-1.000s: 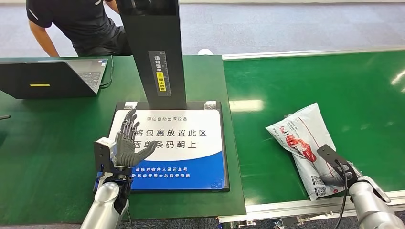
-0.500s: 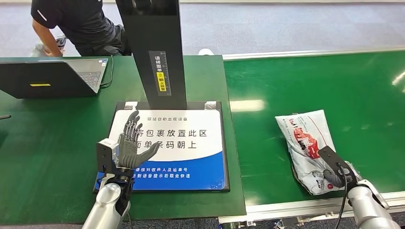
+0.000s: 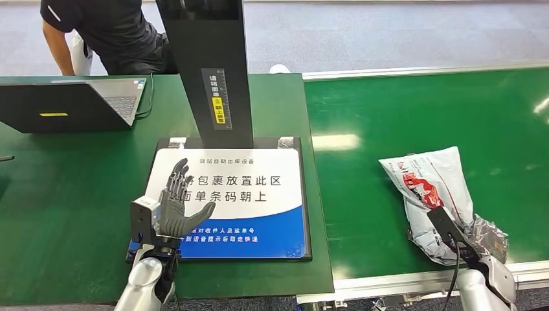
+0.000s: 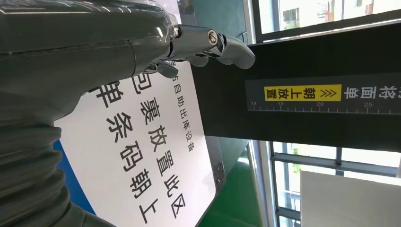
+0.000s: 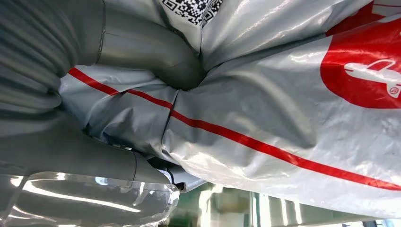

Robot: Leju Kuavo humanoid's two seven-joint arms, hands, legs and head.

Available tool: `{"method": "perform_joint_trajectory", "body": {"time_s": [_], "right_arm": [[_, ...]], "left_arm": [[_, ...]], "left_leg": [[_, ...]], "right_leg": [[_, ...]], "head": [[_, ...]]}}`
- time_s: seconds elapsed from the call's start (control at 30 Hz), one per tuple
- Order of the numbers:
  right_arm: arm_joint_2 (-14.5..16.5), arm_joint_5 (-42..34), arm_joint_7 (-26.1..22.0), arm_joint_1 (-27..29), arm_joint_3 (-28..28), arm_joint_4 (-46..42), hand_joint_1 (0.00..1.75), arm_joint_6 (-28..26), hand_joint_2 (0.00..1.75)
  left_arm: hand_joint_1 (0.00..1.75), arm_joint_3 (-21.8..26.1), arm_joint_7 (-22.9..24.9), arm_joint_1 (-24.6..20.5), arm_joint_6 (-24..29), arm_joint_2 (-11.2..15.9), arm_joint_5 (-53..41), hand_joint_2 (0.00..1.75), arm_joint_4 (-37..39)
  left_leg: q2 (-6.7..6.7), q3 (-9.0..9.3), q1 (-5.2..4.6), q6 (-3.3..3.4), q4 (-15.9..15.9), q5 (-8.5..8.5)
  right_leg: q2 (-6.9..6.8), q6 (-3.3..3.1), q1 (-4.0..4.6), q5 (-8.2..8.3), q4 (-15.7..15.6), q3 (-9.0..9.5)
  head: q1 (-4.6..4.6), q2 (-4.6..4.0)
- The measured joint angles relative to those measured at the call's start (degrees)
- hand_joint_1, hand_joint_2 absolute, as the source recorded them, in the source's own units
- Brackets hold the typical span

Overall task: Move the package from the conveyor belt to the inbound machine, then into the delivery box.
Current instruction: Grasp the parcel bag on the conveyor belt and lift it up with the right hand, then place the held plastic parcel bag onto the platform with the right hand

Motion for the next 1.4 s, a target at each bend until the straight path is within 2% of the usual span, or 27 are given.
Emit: {"method": "perform_joint_trajectory", "body": {"time_s": [0.1, 0.23, 0.4, 0.5, 0.6, 0.73, 0.8, 0.93, 1.07, 1.27, 1.4], "right_arm": [[0.6, -0.4, -0.7, 0.8, 0.0, -1.8, 1.75, -0.9, 1.75], [1.3, -2.5, -4.8, 1.9, 0.0, -4.8, 1.75, -6.1, 1.75], [4.2, -10.1, -13.4, 6.4, 1.2, -17.5, 1.75, -11.9, 1.75], [5.9, -12.3, -16.8, 9.1, 3.1, -25.2, 1.75, -14.2, 1.75], [7.8, -12.5, -20.7, 11.1, 5.1, -32.0, 1.75, -14.8, 1.75], [11.7, -10.3, -29.7, 12.5, 6.0, -39.9, 1.75, -14.9, 1.75], [13.5, -10.0, -32.1, 13.0, 6.8, -43.2, 1.75, -15.0, 1.75], [14.5, -13.5, -29.6, 13.5, 13.5, -47.1, 1.75, -14.4, 1.75], [12.8, -21.7, -27.2, 12.2, 23.7, -47.8, 1.75, -8.2, 1.75], [11.2, -22.7, -29.6, 6.4, 33.5, -44.2, 1.75, -1.0, 1.75], [10.7, -22.7, -30.0, 4.1, 36.6, -41.9, 1.75, -0.1, 1.75]], "left_arm": [[0.0, 0.0, 0.0, 0.1, 0.0, 0.0, -0.1, 1.75, -0.2], [0.0, 0.0, 0.0, 0.0, 0.0, 0.0, -0.1, 1.75, -0.2], [0.0, 0.0, 0.0, -0.7, 0.0, -0.1, -0.3, 1.75, -0.1], [0.0, 0.0, -0.4, -1.1, 0.1, -0.1, -0.1, 1.75, 0.1], [0.0, 0.0, -1.0, -1.2, 0.3, -0.2, 0.2, 1.75, 0.3], [0.0, 0.0, -1.7, -1.7, 0.4, -0.2, 1.0, 1.75, 0.6], [0.0, 0.0, -1.9, -1.9, 0.5, -0.1, 1.3, 1.75, 0.7], [0.0, 0.1, -2.4, -2.1, 0.8, -0.1, 1.9, 1.75, 0.9], [0.0, 0.1, -3.1, -2.2, 1.0, -0.1, 2.3, 1.75, 0.9], [0.0, -0.1, -4.1, -3.1, 1.4, 0.0, 3.0, 1.75, 1.7], [0.0, -0.1, -4.2, -3.3, 1.5, 0.2, 3.2, 1.75, 2.2]], "left_leg": [[-0.01, -0.05, 0.0, 0.0, 0.0, 0.0], [0.0, -0.12, 0.0, 0.0, 0.0, 0.0], [-0.03, -0.22, 0.0, -0.04, 0.0, 0.02], [0.01, -0.24, 0.0, -0.06, 0.0, 0.01], [0.02, -0.26, 0.0, -0.07, 0.0, 0.0], [0.03, -0.26, 0.0, -0.1, 0.0, 0.02], [0.02, -0.28, 0.0, -0.13, 0.0, 0.04], [0.11, -0.29, 0.0, -0.15, 0.0, 0.05], [0.13, -0.28, -0.01, -0.16, 0.0, 0.07], [0.13, -0.29, -0.01, -0.19, 0.0, 0.11], [0.1, -0.31, -0.01, -0.19, 0.0, 0.12]], "right_leg": [[-0.01, 0.0, 0.0, 0.0, 0.0, -0.05], [0.0, -0.01, 0.0, 0.0, 0.1, -0.16], [-0.02, -0.04, 0.0, -0.03, 0.1, -0.29], [0.0, -0.08, 0.01, -0.06, 0.2, -0.35], [0.0, -0.11, 0.0, -0.08, 0.2, -0.4], [0.0, -0.12, 0.0, -0.09, 0.3, -0.43], [0.0, -0.13, 0.0, -0.09, 0.3, -0.43], [0.08, -0.15, -0.01, -0.07, 0.3, -0.47], [0.09, -0.16, -0.01, -0.06, 0.3, -0.48], [0.09, -0.22, 0.0, -0.02, 0.3, -0.51], [0.06, -0.22, 0.0, -0.02, 0.3, -0.52]], "head": [[0.0, 0.0], [-0.01, 0.0], [-0.02, 0.0], [-0.01, 0.0], [-0.01, 0.0], [-0.01, 0.0], [-0.01, 0.0], [-0.01, 0.0], [0.0, 0.0], [-0.01, 0.0], [-0.02, 0.0]]}}
